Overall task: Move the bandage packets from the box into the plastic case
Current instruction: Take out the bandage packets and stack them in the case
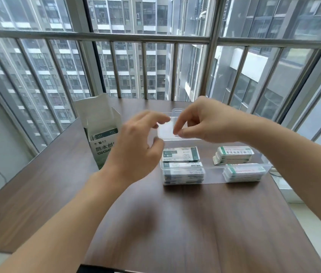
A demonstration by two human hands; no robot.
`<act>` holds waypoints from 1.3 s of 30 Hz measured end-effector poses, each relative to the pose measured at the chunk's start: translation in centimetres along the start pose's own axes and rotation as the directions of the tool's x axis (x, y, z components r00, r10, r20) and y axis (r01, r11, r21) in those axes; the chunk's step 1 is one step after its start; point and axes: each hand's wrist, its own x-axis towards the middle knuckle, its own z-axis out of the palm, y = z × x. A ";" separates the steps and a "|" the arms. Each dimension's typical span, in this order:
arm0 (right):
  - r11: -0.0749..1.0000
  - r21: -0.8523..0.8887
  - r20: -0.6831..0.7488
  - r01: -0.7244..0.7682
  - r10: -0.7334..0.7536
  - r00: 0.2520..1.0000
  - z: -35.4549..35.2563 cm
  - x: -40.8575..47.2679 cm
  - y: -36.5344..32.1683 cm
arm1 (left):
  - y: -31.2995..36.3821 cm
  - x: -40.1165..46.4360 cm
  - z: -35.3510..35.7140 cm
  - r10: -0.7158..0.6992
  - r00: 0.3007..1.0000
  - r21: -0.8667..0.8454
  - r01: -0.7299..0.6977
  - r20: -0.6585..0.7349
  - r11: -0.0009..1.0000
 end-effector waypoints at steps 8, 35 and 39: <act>0.921 -0.225 0.015 0.317 -0.322 0.947 4.0 4.6 -9.9 | -9.4 -3.6 -6.6 -0.568 0.811 -0.243 0.527 -0.143 0.814; 0.696 -0.712 -0.088 0.091 -0.217 0.972 5.9 4.7 -11.3 | -9.3 -3.0 -6.5 -0.377 0.924 -0.540 0.345 0.055 0.767; 0.782 -0.603 -0.143 0.160 -0.303 0.942 5.3 4.7 -9.7 | -9.7 -3.3 -6.5 -0.409 0.910 -0.565 0.374 0.070 0.735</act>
